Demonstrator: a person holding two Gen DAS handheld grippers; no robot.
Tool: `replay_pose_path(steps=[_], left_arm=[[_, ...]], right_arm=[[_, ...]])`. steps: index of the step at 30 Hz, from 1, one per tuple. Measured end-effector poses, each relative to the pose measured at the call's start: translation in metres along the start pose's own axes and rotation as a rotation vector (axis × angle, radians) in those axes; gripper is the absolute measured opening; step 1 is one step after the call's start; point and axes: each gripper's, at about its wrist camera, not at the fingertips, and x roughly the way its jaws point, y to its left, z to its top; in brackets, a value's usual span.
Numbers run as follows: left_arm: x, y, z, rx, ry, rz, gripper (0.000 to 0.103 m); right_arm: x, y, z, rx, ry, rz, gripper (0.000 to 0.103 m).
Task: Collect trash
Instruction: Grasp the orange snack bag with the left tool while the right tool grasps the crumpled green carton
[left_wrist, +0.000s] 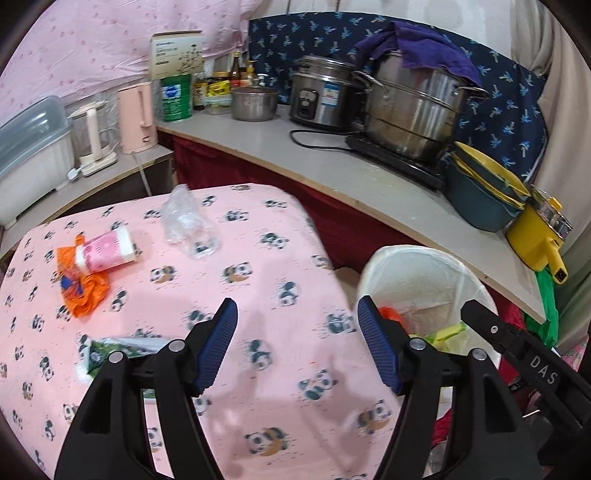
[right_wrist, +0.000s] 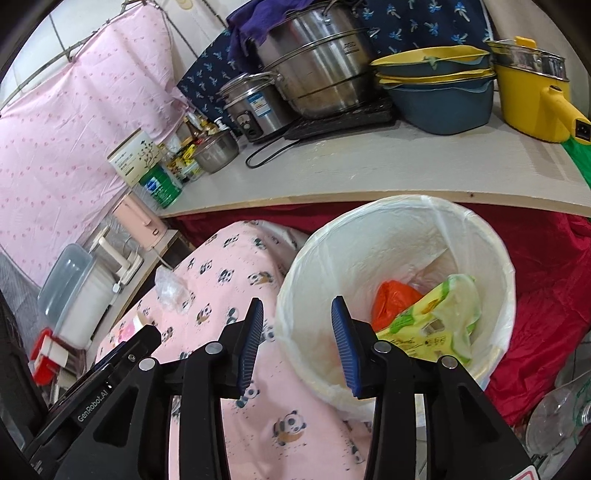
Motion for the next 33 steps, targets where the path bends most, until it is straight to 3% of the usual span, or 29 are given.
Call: replay_pose_path(steps=[19, 29, 33], left_arm=[[-0.027, 0.118, -0.041, -0.118, 0.032, 0.185, 0.069], [-0.035, 0.173, -0.058, -0.207, 0.052, 0.223, 0.076], [-0.036, 0.195, -0.062, -0.243, 0.056, 0.238, 0.078]], right_arm=[[0.036, 0.105, -0.073, -0.179, 0.153, 0.09, 0.038], [0.066, 0.144, -0.109, -0.242, 0.24, 0.098, 0.038], [0.079, 0.156, -0.116, -0.262, 0.254, 0.086, 0.044]])
